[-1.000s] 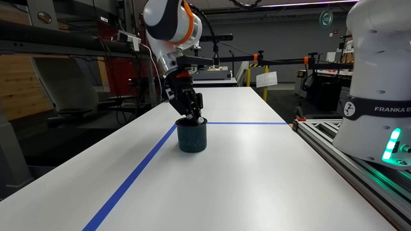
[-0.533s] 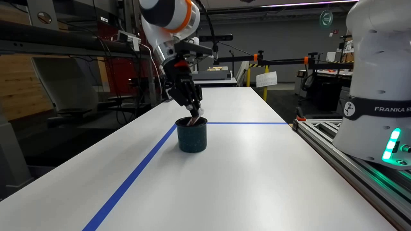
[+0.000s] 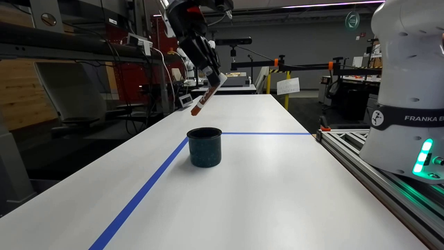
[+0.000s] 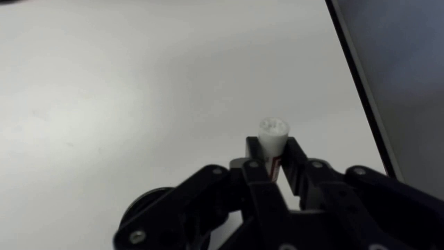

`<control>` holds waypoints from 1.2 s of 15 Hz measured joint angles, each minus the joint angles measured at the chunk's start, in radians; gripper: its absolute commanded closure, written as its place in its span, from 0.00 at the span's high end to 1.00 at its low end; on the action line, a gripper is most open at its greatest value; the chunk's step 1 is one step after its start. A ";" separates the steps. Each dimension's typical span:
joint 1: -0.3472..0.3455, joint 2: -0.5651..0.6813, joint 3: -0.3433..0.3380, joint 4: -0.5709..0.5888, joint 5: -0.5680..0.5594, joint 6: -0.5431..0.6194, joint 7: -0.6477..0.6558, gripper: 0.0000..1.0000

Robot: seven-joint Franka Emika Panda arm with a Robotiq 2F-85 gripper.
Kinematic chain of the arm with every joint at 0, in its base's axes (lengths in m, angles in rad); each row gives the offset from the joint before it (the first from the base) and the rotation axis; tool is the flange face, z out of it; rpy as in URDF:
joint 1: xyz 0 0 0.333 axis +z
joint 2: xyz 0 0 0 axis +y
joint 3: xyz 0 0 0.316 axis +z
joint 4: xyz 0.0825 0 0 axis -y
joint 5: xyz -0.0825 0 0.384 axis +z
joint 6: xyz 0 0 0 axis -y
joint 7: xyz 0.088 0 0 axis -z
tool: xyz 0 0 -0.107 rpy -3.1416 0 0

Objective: Remove the marker from the cup

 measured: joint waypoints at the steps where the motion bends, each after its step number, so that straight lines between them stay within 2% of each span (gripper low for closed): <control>1: 0.014 -0.013 0.012 -0.017 -0.011 0.054 0.000 0.05; 5: 0.060 -0.002 0.050 -0.110 -0.070 0.316 -0.003 0.05; 9: 0.083 0.064 0.067 -0.201 -0.107 0.543 -0.004 0.05; 13: 0.085 0.137 0.072 -0.234 -0.099 0.688 -0.032 0.05; 18: 0.079 0.210 0.072 -0.235 -0.075 0.795 -0.063 0.05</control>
